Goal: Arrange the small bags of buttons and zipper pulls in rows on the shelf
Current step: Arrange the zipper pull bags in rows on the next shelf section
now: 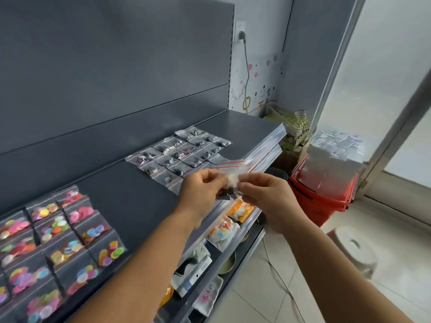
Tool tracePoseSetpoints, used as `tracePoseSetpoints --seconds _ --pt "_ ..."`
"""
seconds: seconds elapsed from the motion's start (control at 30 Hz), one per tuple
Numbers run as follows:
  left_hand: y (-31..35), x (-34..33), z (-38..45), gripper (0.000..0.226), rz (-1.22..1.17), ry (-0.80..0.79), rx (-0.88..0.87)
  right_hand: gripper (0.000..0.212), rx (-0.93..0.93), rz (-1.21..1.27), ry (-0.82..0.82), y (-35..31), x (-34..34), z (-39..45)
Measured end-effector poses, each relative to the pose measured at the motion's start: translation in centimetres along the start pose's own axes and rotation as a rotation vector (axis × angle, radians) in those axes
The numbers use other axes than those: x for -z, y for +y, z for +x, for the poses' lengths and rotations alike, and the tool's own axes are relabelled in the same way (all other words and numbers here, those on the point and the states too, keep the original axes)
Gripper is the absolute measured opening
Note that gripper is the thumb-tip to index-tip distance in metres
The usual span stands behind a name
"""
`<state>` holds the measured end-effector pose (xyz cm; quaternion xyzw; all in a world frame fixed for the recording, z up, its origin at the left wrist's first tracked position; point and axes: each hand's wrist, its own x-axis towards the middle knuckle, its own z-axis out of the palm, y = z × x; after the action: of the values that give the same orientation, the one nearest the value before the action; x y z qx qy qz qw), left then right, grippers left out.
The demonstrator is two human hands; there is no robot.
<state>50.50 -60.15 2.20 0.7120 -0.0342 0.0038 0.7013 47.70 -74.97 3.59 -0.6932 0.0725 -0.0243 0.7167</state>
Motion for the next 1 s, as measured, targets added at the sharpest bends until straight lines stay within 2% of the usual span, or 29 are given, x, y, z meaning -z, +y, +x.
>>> tracePoseSetpoints --seconds 0.3,0.53,0.87,1.0 --pt "-0.6 -1.3 11.4 0.009 0.110 0.093 -0.111 0.010 0.020 -0.107 0.029 -0.7 0.1 12.5" --pt "-1.4 -1.4 16.4 0.005 0.220 0.138 -0.073 0.015 0.038 -0.055 -0.011 -1.1 -0.8 18.7" --pt "-2.6 -1.6 19.7 0.009 0.273 0.347 0.001 0.016 0.014 -0.058 -0.280 -0.1 -1.8 26.2" --pt "-2.8 -3.4 20.9 0.011 0.343 0.478 0.058 0.020 0.051 -0.168 -0.336 0.1 -0.8 29.9"
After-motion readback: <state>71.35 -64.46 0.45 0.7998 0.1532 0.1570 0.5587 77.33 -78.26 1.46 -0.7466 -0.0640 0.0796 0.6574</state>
